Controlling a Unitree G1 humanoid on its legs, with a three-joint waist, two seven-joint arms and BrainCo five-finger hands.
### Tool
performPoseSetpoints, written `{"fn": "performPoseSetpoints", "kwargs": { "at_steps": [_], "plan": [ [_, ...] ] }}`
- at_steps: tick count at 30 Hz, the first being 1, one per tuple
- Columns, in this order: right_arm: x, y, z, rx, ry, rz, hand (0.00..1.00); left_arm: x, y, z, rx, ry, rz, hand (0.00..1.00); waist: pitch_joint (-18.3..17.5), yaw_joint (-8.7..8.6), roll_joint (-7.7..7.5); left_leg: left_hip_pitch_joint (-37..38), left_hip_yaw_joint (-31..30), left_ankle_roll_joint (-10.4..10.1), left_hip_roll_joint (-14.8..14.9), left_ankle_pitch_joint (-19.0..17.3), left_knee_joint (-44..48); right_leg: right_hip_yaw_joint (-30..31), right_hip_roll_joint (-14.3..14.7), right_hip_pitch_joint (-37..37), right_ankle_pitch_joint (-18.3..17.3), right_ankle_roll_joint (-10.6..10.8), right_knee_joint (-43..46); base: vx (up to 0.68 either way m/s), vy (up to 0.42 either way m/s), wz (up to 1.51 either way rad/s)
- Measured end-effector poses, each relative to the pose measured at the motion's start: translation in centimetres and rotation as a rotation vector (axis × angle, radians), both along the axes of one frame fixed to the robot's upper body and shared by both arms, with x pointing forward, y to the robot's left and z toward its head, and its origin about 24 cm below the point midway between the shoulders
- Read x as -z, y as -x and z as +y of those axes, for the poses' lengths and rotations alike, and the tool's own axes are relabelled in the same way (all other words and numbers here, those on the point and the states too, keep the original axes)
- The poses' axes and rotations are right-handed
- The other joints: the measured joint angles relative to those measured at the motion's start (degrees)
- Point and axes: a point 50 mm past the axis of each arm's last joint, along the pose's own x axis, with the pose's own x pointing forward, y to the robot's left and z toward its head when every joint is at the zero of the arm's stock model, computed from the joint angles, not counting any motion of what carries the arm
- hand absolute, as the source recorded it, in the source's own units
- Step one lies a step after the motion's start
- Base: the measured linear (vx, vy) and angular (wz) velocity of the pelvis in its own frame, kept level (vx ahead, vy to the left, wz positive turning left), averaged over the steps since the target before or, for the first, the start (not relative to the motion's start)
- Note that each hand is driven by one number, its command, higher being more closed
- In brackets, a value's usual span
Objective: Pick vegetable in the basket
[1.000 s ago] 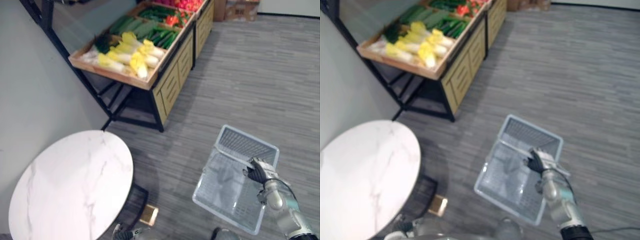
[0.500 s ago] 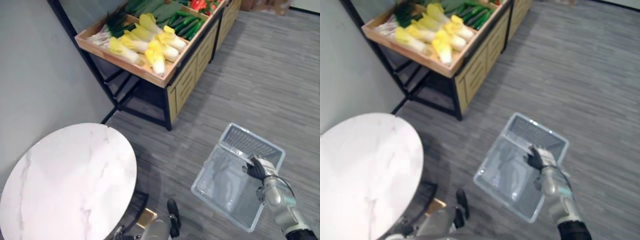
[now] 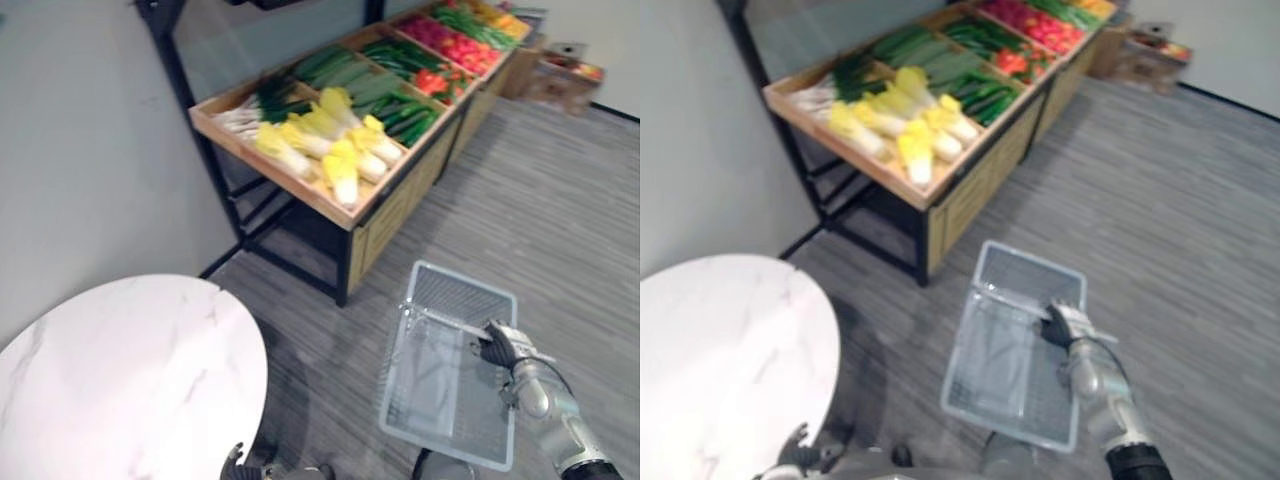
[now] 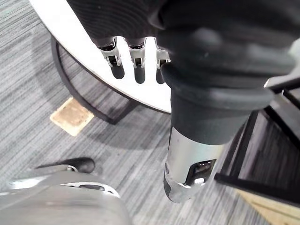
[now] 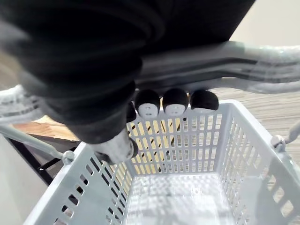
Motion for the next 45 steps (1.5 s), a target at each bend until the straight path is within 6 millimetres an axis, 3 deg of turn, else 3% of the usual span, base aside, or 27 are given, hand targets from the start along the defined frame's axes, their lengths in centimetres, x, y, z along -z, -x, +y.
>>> {"fn": "performPoseSetpoints", "kwargs": {
  "at_steps": [2,3,5,6,7,8,9,10,13,16,17,20,22,23,25,26,28,29,32,37,38,40,42,43,45],
  "plan": [
    [-0.3,0.0,-0.6,0.025,0.000,-0.012,1.00,-0.2,-0.6,-0.3,0.014,0.004,-0.019,0.00,0.00,0.41,0.45,0.17,-4.68,-3.24,1.62,-0.91,-0.01,5.37,-0.25,-0.40,3.19,2.34,-12.60,0.33,-0.343,1.07],
    [-0.3,0.0,-0.6,0.029,-0.001,-0.014,1.00,-0.2,-0.6,-0.2,0.013,0.002,-0.018,0.00,-0.04,0.65,0.36,0.30,-5.70,-4.14,1.92,-1.29,0.04,6.24,-0.51,-0.20,4.09,2.53,-14.61,0.33,-0.434,0.96],
    [-0.2,0.2,-0.7,0.039,-0.006,-0.014,1.00,-0.3,-0.3,0.9,0.014,-0.028,-0.007,0.00,-0.57,0.80,-1.54,1.03,-9.37,-8.84,2.76,-3.63,0.52,7.35,-1.63,1.49,4.95,3.20,-17.98,0.31,-0.509,0.93],
    [-0.2,0.3,-0.9,0.045,-0.005,-0.014,1.00,-0.3,-0.2,0.9,0.010,-0.028,-0.002,0.00,-0.62,0.73,-1.51,1.02,-10.34,-10.07,3.40,-4.42,0.71,6.88,-1.56,1.73,8.92,5.22,-17.23,0.27,-0.566,0.89],
    [-0.1,0.7,-1.6,0.079,0.001,-0.006,1.00,0.1,0.1,0.1,-0.005,-0.002,0.014,0.00,-0.82,0.84,0.68,1.11,-11.33,-11.59,6.89,-5.43,1.21,4.13,0.66,1.65,10.47,5.19,-13.69,0.20,-0.457,0.56],
    [-0.1,0.7,-1.9,0.095,0.005,-0.006,1.00,0.4,0.4,-0.5,-0.013,0.016,0.022,0.00,-1.29,1.01,2.73,1.19,-11.25,-11.72,9.15,-5.47,1.28,3.07,2.26,1.65,9.15,4.14,-12.74,0.27,-0.506,0.43],
    [-0.4,0.6,-2.3,0.111,0.012,-0.015,1.00,0.7,1.1,-1.5,-0.032,0.047,0.038,0.00,-1.73,1.30,4.95,1.16,-10.59,-12.46,11.96,-3.48,1.42,1.64,4.64,1.64,7.54,2.45,-11.69,0.28,-0.446,0.27],
    [-0.3,0.6,-2.5,0.119,0.018,-0.009,1.00,0.8,1.1,-2.0,-0.042,0.061,0.036,0.00,-1.97,1.09,5.44,0.13,-10.86,-13.80,12.83,0.23,2.42,0.05,5.08,1.77,6.25,1.16,-10.16,0.27,-0.425,0.34],
    [-0.2,1.1,-3.2,0.140,0.031,0.004,1.00,0.8,1.1,-1.8,-0.065,0.067,0.034,0.00,-1.74,0.01,5.14,-4.56,-10.62,-12.23,14.29,5.82,11.68,-4.39,5.32,5.19,2.98,-0.90,-8.77,0.23,-0.411,0.64],
    [-0.2,2.1,-4.6,0.181,0.049,0.016,1.00,0.9,1.7,-1.5,-0.127,0.080,0.035,0.00,-1.33,0.19,4.24,-7.54,-4.57,-8.72,17.21,15.73,19.50,-7.72,6.84,12.56,1.79,-2.26,-12.84,0.23,-0.339,0.41],
    [-0.3,2.2,-5.0,0.198,0.048,0.012,1.00,0.9,1.7,-1.5,-0.136,0.084,0.032,0.00,-1.32,0.24,4.17,-7.70,-2.54,-8.26,17.70,16.06,20.43,-8.30,6.91,13.54,1.74,-2.39,-13.74,0.14,-0.187,0.27],
    [-0.9,3.5,-7.6,0.318,0.057,-0.015,1.00,0.9,1.7,-1.4,-0.140,0.093,0.027,0.00,-1.30,-0.09,4.13,-8.48,10.43,-6.79,17.25,10.97,23.61,-10.23,7.11,16.83,2.39,-3.32,-17.93,0.14,-0.139,0.22],
    [-0.7,4.1,-8.9,0.392,0.051,-0.005,1.00,0.8,1.6,-1.3,-0.145,0.091,0.025,0.00,-1.19,-0.14,3.82,-8.16,14.48,-7.91,15.96,7.68,20.30,-10.84,7.14,17.34,2.50,-3.19,-18.39,0.12,0.009,0.18],
    [-0.5,4.4,-9.7,0.443,0.042,0.001,1.00,0.8,1.6,-1.3,-0.144,0.091,0.025,0.00,-1.10,-0.20,3.67,-8.28,14.70,-8.81,13.83,6.23,15.48,-11.33,6.65,17.35,2.73,-2.82,-18.74,0.13,0.083,0.21],
    [-0.1,5.1,-10.6,0.503,0.033,0.026,1.00,0.9,1.6,-1.4,-0.140,0.090,0.030,0.00,-1.05,-0.43,3.64,-8.14,14.69,-9.00,9.64,6.95,5.31,-11.99,5.43,17.31,3.06,-2.23,-18.88,0.11,0.167,0.21],
    [0.1,5.2,-10.8,0.514,0.027,0.034,1.00,0.9,1.7,-1.5,-0.139,0.092,0.034,0.00,-1.13,-0.45,4.00,-7.95,14.52,-9.32,7.94,10.12,-0.03,-11.98,5.34,17.17,3.44,-1.56,-19.12,0.13,0.239,0.11],
    [0.6,5.1,-10.1,0.508,0.003,0.040,1.00,0.8,1.5,-1.4,-0.129,0.078,0.028,0.00,-1.33,-0.34,4.74,-7.15,15.78,-7.68,6.24,11.38,-5.25,-11.83,5.83,17.16,4.79,0.86,-21.83,0.14,0.234,0.06],
    [0.9,4.9,-9.6,0.493,-0.010,0.043,1.00,0.6,1.0,-1.0,-0.133,0.071,0.010,0.00,-0.47,-0.27,3.53,-7.63,15.78,-7.58,5.23,11.31,-5.27,-11.88,5.35,17.87,5.87,1.77,-24.31,0.10,0.153,0.12],
    [1.1,4.0,-8.6,0.457,-0.022,0.045,1.00,0.6,1.3,-0.5,-0.130,0.054,0.023,0.00,0.33,0.07,2.87,-8.37,15.66,-5.42,4.65,9.45,-2.25,-11.70,5.37,20.24,7.67,2.36,-28.47,0.03,0.089,0.08],
    [2.4,3.5,-7.5,0.406,-0.033,0.096,1.00,0.8,1.9,-0.6,-0.136,0.057,0.043,0.00,0.67,0.73,2.62,-8.00,15.37,-4.83,5.16,6.97,0.10,-10.05,5.59,20.81,7.39,2.01,-28.42,0.01,0.013,-0.15],
    [2.6,3.7,-7.4,0.403,-0.033,0.104,1.00,0.8,2.0,-0.6,-0.137,0.058,0.048,0.00,0.71,0.75,2.55,-7.83,15.36,-4.86,5.12,6.45,0.23,-9.84,5.36,20.53,6.53,2.38,-27.53,0.03,0.040,-0.17],
    [3.2,4.2,-6.8,0.397,-0.047,0.127,1.00,1.1,2.9,-0.7,-0.142,0.060,0.078,0.00,0.78,0.66,1.45,-6.05,15.98,-4.85,4.42,3.13,1.32,-7.35,2.42,16.92,0.61,4.01,-17.37,0.03,0.077,-0.32],
    [3.7,4.6,-6.4,0.398,-0.060,0.140,1.00,1.0,3.1,-0.3,-0.140,0.045,0.084,0.00,0.57,0.25,0.20,-4.50,16.21,-4.97,3.20,1.76,0.98,-5.47,-0.20,13.63,-1.03,4.98,-7.69,0.08,0.063,-0.26],
    [3.6,4.3,-6.3,0.395,-0.060,0.134,1.00,1.0,3.0,-0.3,-0.130,0.040,0.082,0.00,0.58,-0.09,0.20,-4.14,16.24,-4.82,3.36,1.37,0.90,-3.41,-1.38,9.15,0.38,6.06,0.85,0.09,0.061,-0.15],
    [3.4,4.2,-6.4,0.398,-0.048,0.120,1.00,0.9,2.7,-0.1,-0.110,0.030,0.076,0.00,0.68,-0.28,0.36,-2.36,15.93,-4.23,3.85,1.50,-0.08,-2.12,-2.20,5.23,3.18,5.58,9.06,0.11,0.024,0.01]
  ]
}}
